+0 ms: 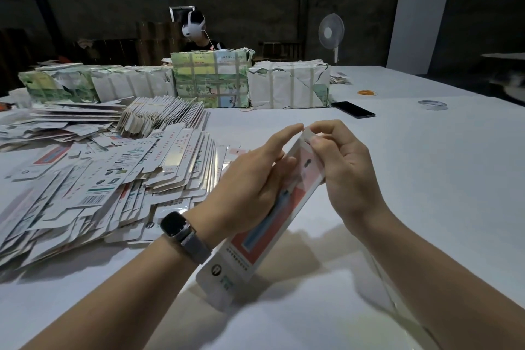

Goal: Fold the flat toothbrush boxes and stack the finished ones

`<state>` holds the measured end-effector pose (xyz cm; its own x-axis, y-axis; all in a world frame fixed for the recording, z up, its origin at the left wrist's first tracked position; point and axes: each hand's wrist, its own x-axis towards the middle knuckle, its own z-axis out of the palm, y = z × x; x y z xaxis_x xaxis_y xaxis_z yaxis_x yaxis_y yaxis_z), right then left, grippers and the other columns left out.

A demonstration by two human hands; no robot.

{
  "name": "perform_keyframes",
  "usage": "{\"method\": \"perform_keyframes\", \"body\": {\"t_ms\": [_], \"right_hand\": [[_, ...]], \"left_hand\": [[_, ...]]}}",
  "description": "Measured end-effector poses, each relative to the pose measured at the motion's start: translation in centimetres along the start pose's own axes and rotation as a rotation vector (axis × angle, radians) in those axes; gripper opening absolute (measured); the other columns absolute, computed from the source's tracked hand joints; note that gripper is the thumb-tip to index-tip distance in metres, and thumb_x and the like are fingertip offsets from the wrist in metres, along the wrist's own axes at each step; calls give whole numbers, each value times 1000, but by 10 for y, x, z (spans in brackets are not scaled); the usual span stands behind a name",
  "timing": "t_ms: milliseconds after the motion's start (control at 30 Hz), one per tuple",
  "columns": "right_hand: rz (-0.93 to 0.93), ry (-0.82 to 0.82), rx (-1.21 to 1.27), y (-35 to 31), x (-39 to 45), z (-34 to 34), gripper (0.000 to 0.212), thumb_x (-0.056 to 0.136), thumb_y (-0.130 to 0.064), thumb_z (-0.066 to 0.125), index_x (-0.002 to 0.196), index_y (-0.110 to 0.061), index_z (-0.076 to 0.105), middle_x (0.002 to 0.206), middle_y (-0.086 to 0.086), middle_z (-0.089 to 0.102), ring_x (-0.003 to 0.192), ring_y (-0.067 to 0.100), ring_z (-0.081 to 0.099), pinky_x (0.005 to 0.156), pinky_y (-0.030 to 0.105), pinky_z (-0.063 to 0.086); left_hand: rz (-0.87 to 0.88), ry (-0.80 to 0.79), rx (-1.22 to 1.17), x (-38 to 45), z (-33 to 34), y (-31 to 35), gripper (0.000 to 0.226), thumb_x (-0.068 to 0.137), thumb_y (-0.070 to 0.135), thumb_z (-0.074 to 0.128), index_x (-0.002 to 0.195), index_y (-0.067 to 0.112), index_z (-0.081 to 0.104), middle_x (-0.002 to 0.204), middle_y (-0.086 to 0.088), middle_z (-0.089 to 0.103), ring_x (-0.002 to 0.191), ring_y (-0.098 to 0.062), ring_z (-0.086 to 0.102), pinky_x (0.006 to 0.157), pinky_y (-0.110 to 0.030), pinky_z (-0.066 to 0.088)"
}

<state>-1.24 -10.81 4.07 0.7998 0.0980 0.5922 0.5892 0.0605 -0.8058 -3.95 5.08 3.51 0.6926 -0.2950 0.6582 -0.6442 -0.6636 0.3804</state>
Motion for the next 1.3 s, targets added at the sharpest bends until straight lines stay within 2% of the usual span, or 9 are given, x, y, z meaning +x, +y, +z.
{"method": "perform_keyframes", "body": {"t_ms": [200,300,433,733,900,1000,1133,1200,1300], "right_hand": [[-18,-13,-28,-1,2,-2,20,91,-29,50,88,-30,70,77,-12,68,73,7,62,68,23,50],[-37,-11,-8,-2,1,-1,25,91,-24,49,89,-32,72,79,-15,70,76,6,62,71,20,49],[-26,-7,23,-2,0,0,27,91,-22,48,91,-33,73,79,-18,69,76,4,62,70,21,49],[24,-31,74,-7,0,-2,29,87,-21,48,87,-32,74,76,-15,71,73,6,64,64,21,51],[36,-59,78,-8,0,-4,29,88,-22,47,92,-27,75,80,-11,72,77,9,66,68,27,55],[34,-123,102,-10,-3,-3,31,92,-22,45,98,-29,74,84,-11,72,76,7,66,60,25,55],[42,-139,78,-5,-7,-1,29,87,-26,54,114,-37,56,94,0,65,78,11,64,56,24,52],[7,-117,32,-2,-7,0,31,86,-27,59,112,-40,50,99,4,64,80,20,64,58,25,52],[-41,-102,34,1,-8,1,24,87,-26,62,103,-40,51,96,0,65,75,23,63,59,26,52]], "left_hand": [[-28,-16,4,1,-1,2,51,106,33,33,156,22,28,80,15,54,69,-17,56,64,-48,48],[-28,-12,-18,1,-2,3,48,105,30,36,152,33,26,77,1,56,65,-23,55,60,-51,46],[-20,12,-40,0,-1,2,42,105,33,34,146,39,29,73,-2,55,61,-24,55,56,-50,46],[0,69,-81,-1,2,-2,40,105,31,32,144,38,35,73,20,53,62,-13,52,57,-33,43],[1,88,-94,-2,2,-1,35,105,31,33,140,34,38,70,15,51,60,-12,51,54,-18,39],[-7,123,-108,-1,1,0,29,106,26,34,134,31,39,68,15,51,59,-9,52,54,-15,38],[-43,218,-132,1,-2,-1,28,106,19,35,133,18,42,66,12,47,53,-9,47,50,-23,38],[-53,245,-132,1,-3,-1,29,107,19,35,133,10,43,68,11,45,53,-9,46,48,-26,40],[-52,257,-143,1,-3,0,28,107,22,35,132,13,42,69,10,47,54,-10,49,47,-28,42]]}}
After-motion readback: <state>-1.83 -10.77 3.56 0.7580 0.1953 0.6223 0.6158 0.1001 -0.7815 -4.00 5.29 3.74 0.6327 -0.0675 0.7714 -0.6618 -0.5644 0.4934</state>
